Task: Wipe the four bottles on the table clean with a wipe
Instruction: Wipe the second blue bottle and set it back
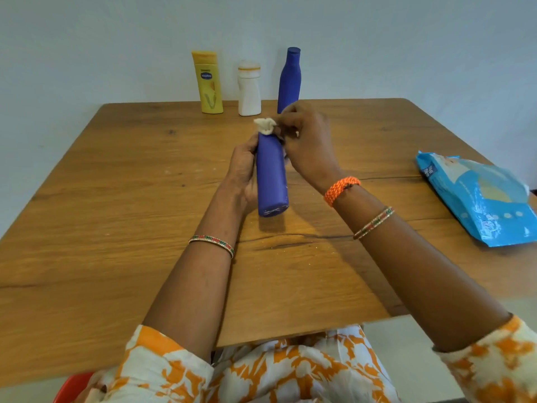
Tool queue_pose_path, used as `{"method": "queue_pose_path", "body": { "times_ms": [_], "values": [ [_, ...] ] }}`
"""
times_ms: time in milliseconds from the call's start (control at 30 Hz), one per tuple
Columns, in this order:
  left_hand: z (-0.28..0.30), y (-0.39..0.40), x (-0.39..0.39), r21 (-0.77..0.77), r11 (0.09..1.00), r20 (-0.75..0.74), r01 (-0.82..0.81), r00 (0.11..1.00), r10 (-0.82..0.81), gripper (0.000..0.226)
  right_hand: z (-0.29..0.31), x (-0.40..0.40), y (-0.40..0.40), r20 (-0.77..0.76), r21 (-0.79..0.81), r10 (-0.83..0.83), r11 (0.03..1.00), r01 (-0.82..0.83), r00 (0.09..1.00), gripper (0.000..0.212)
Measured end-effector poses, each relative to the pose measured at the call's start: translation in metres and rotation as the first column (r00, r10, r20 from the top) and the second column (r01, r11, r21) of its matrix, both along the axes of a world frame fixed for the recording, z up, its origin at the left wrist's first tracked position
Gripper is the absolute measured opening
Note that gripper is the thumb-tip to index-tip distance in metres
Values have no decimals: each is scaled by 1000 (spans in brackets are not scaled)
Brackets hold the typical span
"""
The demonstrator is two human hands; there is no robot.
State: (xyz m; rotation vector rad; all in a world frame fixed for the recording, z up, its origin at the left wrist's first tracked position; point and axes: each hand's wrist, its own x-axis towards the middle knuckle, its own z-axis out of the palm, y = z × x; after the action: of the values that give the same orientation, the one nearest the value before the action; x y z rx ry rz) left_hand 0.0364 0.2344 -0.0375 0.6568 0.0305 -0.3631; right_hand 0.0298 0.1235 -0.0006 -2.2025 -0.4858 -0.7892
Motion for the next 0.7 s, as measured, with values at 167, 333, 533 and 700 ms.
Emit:
{"method": "queue_pose_path", "body": {
  "times_ms": [167, 333, 533, 700],
  "values": [
    [1, 7, 6, -65, 991, -34, -118, 993, 116, 29, -6, -22, 0, -147, -1, 166, 986, -168, 975, 28],
    [2, 9, 11, -12, 965, -127, -261, 958, 258, 51, -18, -61, -17, -208, 8, 224, 974, -227, 952, 33],
    [-3, -2, 15, 173, 926, -302, -337, 876, 375, 42, -26, -62, -34, -198, 34, 114, 993, -109, 973, 34],
    [9, -8, 7, 330, 872, -261, -362, 853, 452, 42, -17, -63, -24, 76, 135, -2, 991, -8, 997, 25]
  ]
}}
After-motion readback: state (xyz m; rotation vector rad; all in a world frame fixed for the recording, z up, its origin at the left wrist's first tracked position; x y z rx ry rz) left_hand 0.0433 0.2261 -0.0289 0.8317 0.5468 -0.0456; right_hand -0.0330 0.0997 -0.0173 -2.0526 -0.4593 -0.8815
